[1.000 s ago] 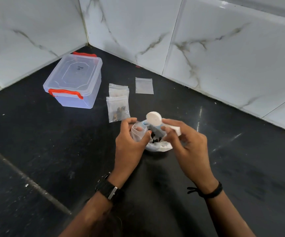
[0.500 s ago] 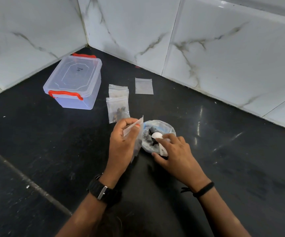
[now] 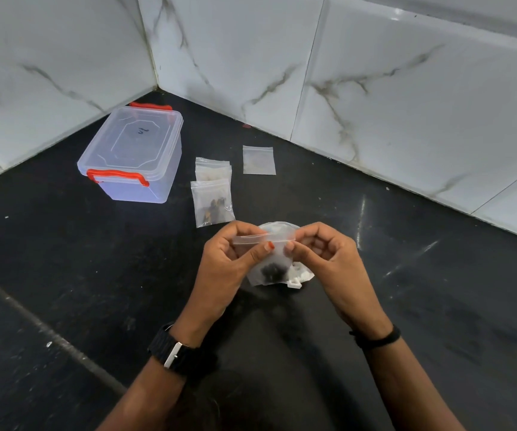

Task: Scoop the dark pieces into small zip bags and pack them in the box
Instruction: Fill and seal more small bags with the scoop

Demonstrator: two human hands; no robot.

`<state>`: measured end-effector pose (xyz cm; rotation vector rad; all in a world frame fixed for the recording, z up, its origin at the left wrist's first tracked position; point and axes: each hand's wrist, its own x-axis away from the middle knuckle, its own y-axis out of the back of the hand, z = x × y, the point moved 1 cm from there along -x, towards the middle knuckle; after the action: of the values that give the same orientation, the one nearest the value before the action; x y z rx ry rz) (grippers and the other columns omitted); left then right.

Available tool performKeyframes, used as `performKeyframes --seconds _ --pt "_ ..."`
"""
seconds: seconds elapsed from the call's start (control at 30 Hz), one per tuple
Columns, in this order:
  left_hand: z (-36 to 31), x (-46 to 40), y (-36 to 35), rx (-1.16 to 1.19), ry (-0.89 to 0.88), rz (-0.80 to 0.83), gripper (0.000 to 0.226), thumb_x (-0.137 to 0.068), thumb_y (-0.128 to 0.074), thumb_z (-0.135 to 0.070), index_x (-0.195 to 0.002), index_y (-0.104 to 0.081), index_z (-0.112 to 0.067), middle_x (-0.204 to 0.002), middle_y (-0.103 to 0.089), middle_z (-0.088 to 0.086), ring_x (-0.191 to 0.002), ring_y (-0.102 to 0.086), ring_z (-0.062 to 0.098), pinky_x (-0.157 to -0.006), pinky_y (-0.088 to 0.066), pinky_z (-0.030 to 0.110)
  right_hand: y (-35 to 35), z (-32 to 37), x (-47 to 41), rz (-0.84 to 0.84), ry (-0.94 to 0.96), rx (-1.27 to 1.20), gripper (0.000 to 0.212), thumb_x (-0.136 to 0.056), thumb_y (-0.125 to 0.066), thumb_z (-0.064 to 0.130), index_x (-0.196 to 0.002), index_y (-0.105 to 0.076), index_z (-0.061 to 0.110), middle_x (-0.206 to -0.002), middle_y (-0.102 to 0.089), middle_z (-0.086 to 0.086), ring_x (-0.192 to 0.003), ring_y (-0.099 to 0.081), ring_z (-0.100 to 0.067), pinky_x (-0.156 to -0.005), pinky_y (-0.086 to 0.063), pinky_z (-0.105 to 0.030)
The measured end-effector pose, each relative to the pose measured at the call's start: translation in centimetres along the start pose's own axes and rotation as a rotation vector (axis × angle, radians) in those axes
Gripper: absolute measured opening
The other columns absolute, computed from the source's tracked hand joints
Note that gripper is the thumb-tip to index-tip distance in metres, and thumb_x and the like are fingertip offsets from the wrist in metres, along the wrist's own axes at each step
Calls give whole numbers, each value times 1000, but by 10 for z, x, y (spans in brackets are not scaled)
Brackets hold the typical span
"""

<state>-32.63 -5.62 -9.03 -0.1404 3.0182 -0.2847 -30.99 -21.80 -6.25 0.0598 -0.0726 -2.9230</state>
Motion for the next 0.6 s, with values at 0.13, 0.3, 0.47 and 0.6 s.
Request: performKeyframes --seconds 0.13,0.3,0.47,0.6 --pt "1 0 0 22 24 13 25 -72 -67 -23 -93 -62 -10 -85 -71 -8 -86 -69 11 -75 -56 22 1 -1 0 -27 9 -56 6 -79 -68 12 -82 -65 7 -75 -69 -3 -71 -65 -11 -68 -52 -18" --pt "2 2 3 -83 26 14 18 -81 -59 -26 -94 -65 -14 -89 -70 -3 -86 -67 7 -79 -54 20 4 -4 0 -44 32 -29 7 -86 -63 6 -83 -63 12 -76 -66 0 -72 -62 -9 -68 -50 -18" --pt "0 2 3 -118 4 -16 13 -81 -58 -27 -89 -66 -20 -84 -70 -16 -85 -66 1 -78 -54 19 3 -7 -1 -40 21 -39 4 -88 -61 10 -85 -63 12 -77 -66 -3 -74 -62 -12 -70 -51 -21" --pt "2 1 6 -170 -11 -57 9 -83 -58 -24 -84 -66 -19 -81 -71 -14 -84 -68 5 -76 -54 17 1 -6 -1 -20 -9 -54 14 -79 -66 20 -87 -63 9 -80 -67 -4 -76 -63 -13 -71 -51 -20"
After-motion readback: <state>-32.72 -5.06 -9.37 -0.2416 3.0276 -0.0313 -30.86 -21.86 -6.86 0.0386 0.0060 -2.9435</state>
